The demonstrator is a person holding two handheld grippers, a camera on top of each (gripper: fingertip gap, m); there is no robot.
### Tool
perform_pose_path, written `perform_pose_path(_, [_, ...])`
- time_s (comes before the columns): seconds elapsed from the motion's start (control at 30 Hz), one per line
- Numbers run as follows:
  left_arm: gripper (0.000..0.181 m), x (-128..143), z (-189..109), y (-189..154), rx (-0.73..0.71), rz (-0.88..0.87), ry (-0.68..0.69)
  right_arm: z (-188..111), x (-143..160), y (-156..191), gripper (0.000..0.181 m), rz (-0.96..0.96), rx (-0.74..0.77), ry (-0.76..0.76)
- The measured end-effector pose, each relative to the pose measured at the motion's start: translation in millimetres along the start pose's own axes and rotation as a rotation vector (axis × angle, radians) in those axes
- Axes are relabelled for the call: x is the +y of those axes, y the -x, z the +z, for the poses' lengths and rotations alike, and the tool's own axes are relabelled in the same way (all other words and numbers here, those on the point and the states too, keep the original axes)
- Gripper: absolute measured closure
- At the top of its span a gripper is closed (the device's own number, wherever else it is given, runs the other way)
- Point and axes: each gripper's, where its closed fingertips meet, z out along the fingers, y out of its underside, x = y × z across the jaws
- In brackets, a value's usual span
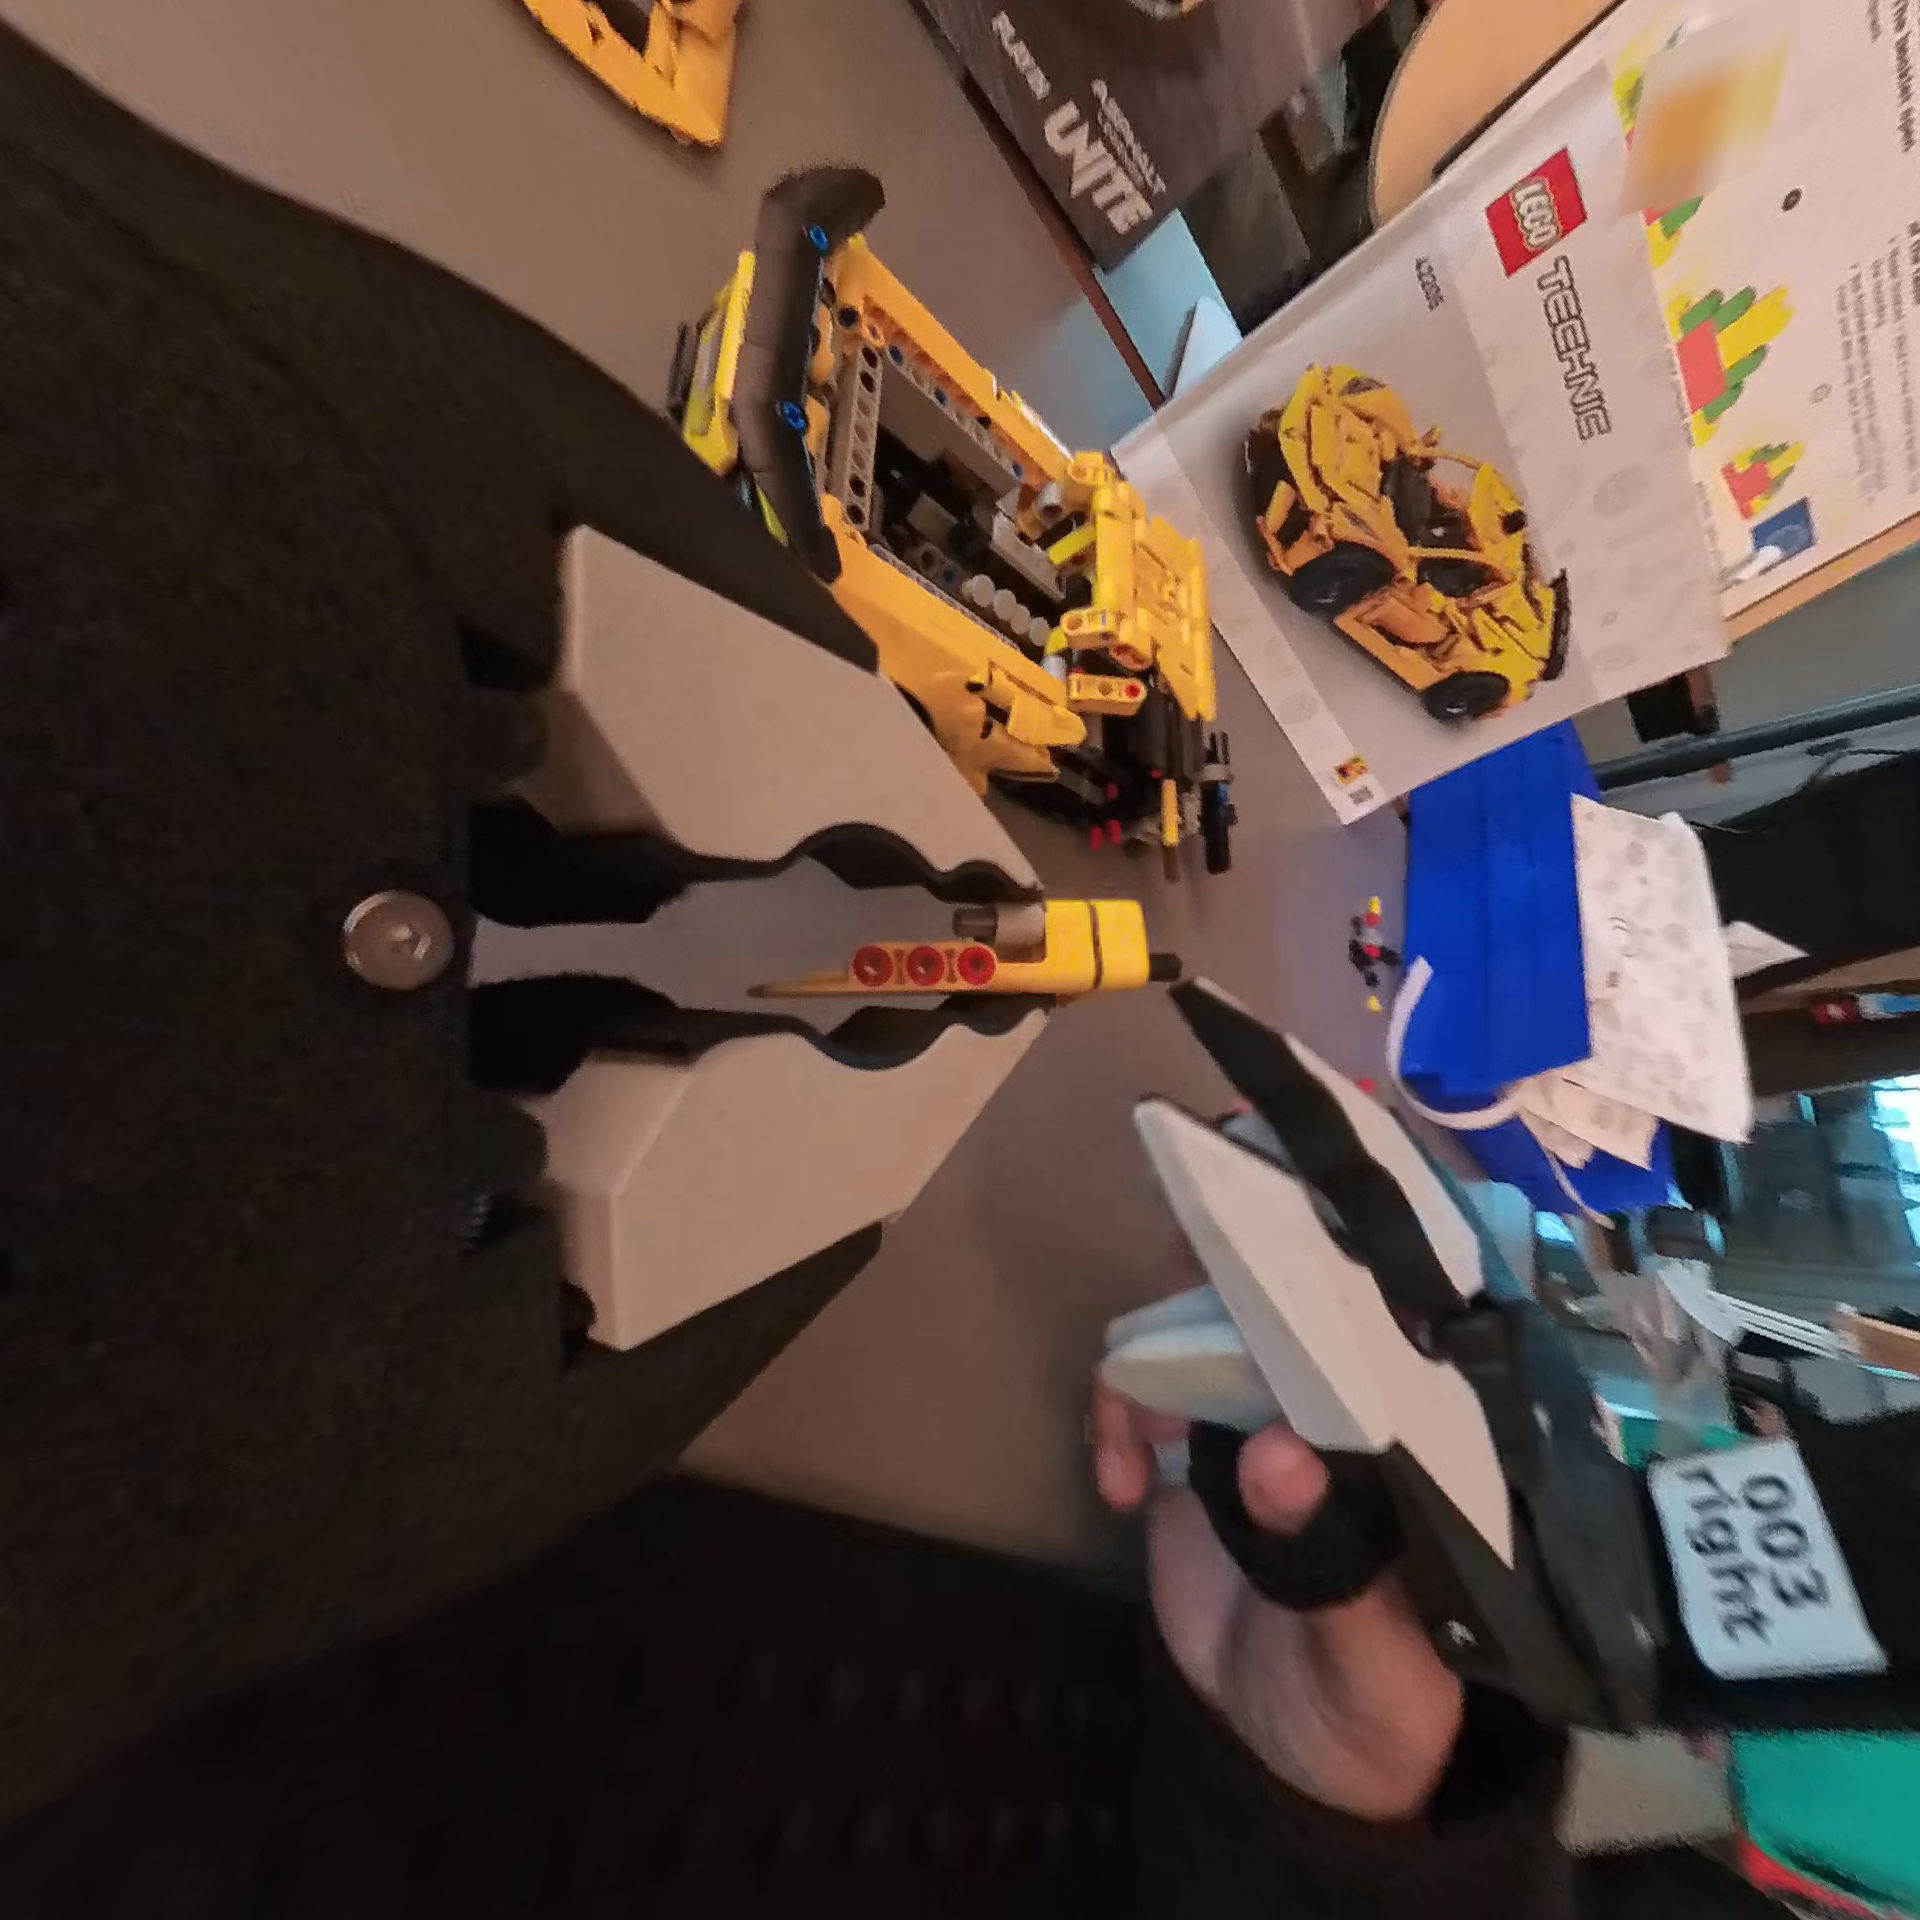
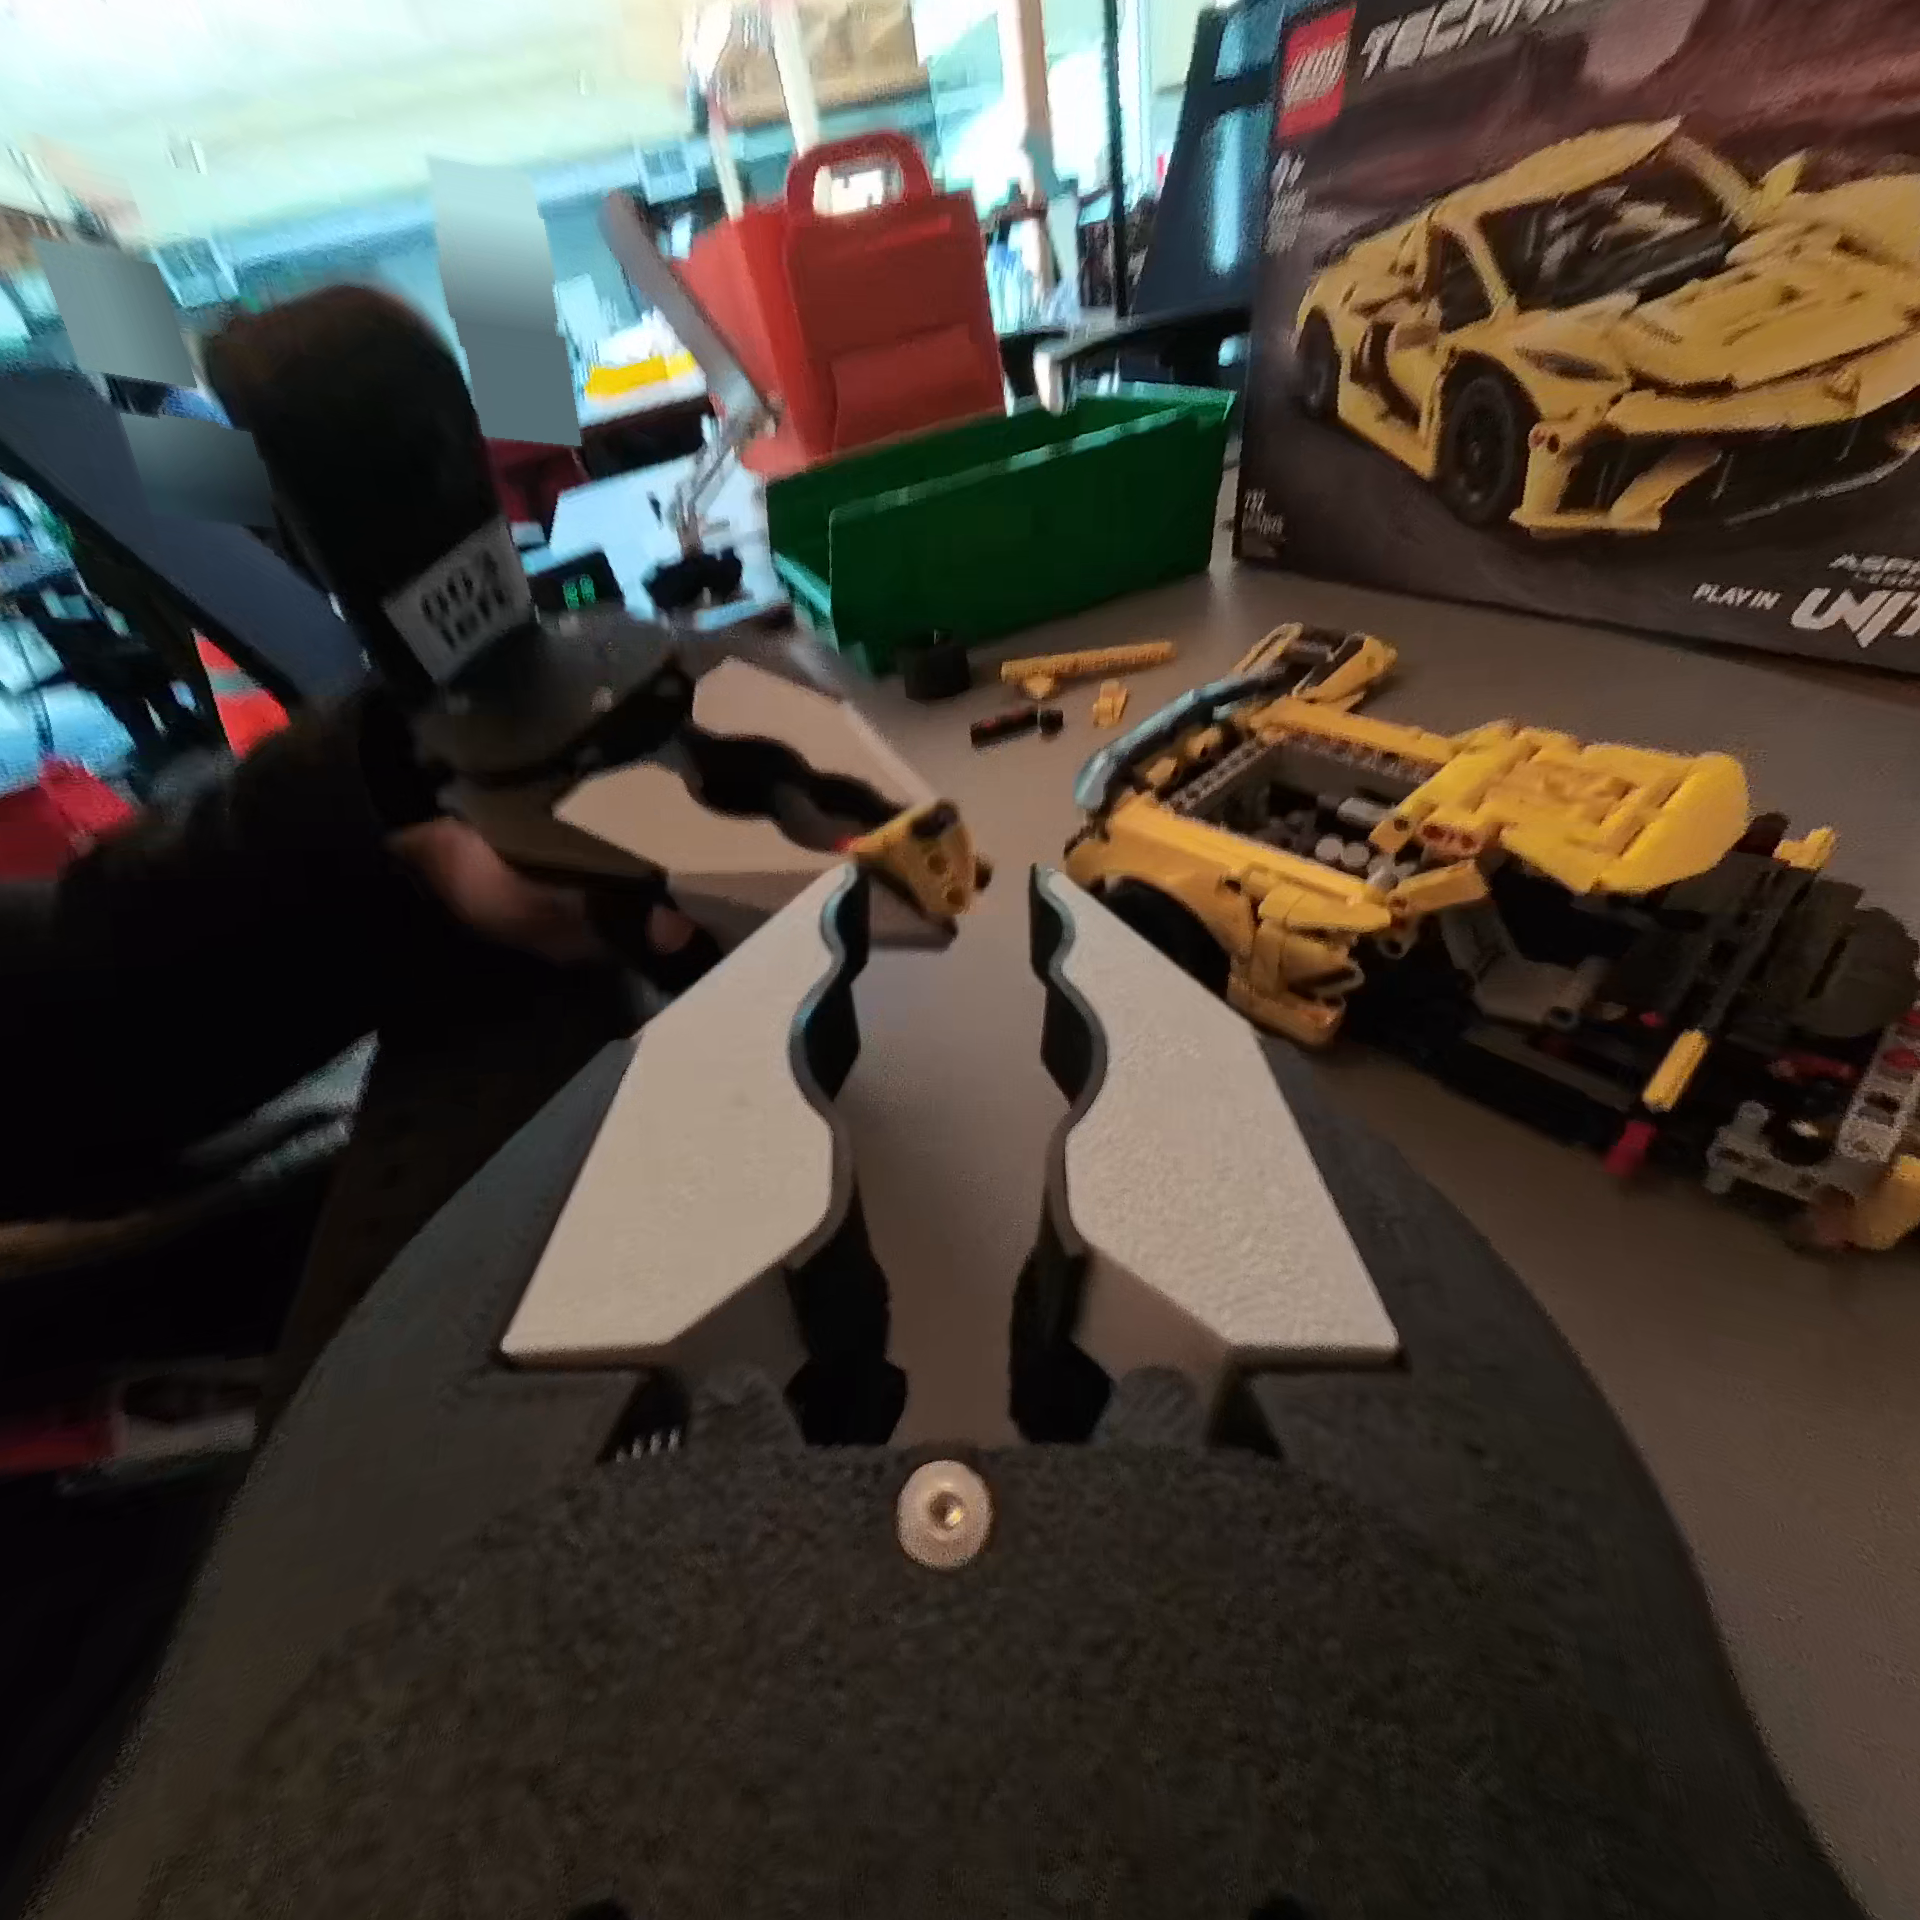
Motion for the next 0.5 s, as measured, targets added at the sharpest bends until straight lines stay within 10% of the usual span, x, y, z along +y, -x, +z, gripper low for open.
perform_pose_path(0.5, [0.166,-32,-17,-13,0.22,-0.382,-0.183,12,-38,6,0.133,0.198,-0.16,-0.2])
